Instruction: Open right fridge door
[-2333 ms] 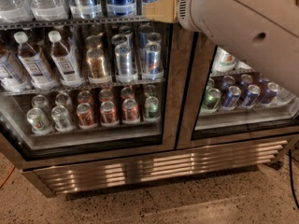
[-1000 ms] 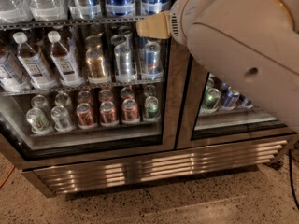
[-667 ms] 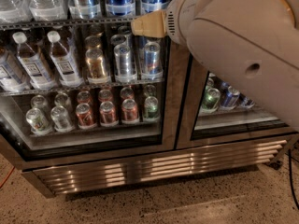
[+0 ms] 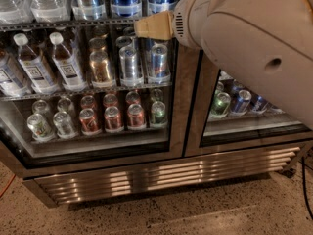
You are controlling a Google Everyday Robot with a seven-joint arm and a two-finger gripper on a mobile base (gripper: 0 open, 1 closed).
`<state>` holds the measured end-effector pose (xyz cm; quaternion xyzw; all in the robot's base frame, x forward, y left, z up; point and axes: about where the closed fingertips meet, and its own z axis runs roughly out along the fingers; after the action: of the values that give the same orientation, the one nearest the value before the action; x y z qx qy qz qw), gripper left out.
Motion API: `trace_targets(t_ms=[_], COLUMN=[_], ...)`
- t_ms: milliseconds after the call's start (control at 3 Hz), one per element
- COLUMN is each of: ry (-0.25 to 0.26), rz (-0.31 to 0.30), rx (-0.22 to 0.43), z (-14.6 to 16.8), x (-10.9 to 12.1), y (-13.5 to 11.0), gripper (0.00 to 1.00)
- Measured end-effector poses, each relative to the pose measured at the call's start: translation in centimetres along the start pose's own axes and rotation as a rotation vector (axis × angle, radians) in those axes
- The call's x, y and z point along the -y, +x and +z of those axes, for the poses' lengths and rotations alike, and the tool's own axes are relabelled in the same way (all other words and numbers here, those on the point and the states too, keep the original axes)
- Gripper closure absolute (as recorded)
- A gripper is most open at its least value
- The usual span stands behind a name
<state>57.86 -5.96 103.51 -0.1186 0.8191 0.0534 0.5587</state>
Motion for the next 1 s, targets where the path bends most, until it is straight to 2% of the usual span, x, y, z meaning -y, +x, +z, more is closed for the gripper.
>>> trace_targets(t_ms=[333, 667, 1000], ry=[-0.033, -0.032, -0.084], rz=[0.001, 0.002, -0.006], rx=[-0.011, -0.011, -0.005], z=[-0.33, -0.36, 0.13], x=[-1.08, -1.07, -1.81], y=[0.13, 0.10, -0.50], gripper=[0.00, 0.00, 0.00])
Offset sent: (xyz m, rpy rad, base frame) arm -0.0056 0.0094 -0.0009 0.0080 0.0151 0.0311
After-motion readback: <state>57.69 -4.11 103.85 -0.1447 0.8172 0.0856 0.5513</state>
